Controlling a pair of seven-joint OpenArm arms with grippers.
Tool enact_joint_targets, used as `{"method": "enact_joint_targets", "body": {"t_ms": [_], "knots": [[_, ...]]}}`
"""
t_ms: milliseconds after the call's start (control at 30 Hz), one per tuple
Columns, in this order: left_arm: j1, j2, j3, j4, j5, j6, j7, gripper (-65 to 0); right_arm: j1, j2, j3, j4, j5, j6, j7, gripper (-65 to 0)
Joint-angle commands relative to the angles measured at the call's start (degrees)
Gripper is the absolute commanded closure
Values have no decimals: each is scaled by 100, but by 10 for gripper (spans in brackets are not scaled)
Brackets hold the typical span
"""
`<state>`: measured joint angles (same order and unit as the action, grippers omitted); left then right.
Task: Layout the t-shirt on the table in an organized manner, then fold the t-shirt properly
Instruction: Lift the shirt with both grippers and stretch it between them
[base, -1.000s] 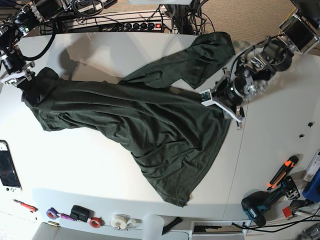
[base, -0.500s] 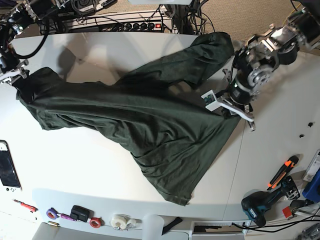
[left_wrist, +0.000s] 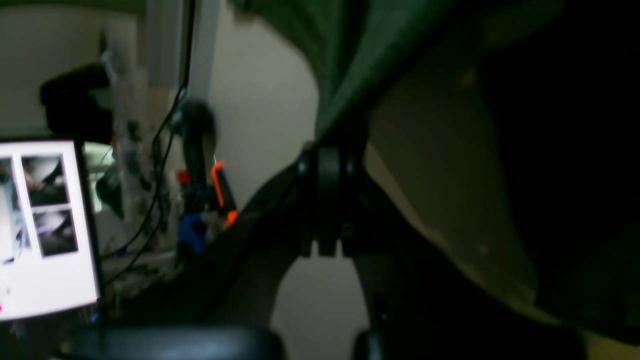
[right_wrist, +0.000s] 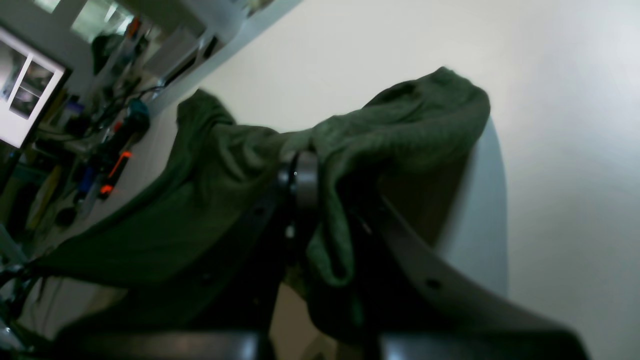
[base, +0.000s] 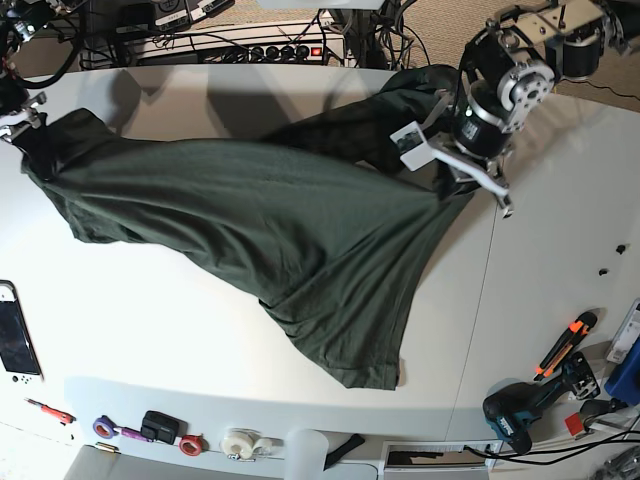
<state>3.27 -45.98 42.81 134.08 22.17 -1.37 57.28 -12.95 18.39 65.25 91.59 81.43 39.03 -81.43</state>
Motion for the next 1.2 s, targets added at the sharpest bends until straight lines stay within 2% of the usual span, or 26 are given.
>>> {"method": "enact_joint_targets", "body": {"t_ms": [0,267,533,767,867,1000,1167], "knots": [[57,-72,-35,92,205,83,20,0,-42,164,170,111,273,20,143,0],[531,-72,-35,92,1303,474,509,0,-577,160,986,535,357,22,143,0],[1126,-70,-35,92,2170,662,920,0,-1062,144,1495,1429,357,20,143,0],[1722,-72,-35,92,2916,1056,1043,0,-1084,144,1709,2295,357,20,143,0],[1631,-76,-35,92,3134,1161,962,0,-1047,146,1709,2702,357,28,143,0],[997,-87,-35,92,3257,1235,857,0,-717,146,1679,3112,357,97,143,0],[345,-85,-168,92,3558,1550,844,0,-448,144,1471,3141,-227,97,143,0]]}}
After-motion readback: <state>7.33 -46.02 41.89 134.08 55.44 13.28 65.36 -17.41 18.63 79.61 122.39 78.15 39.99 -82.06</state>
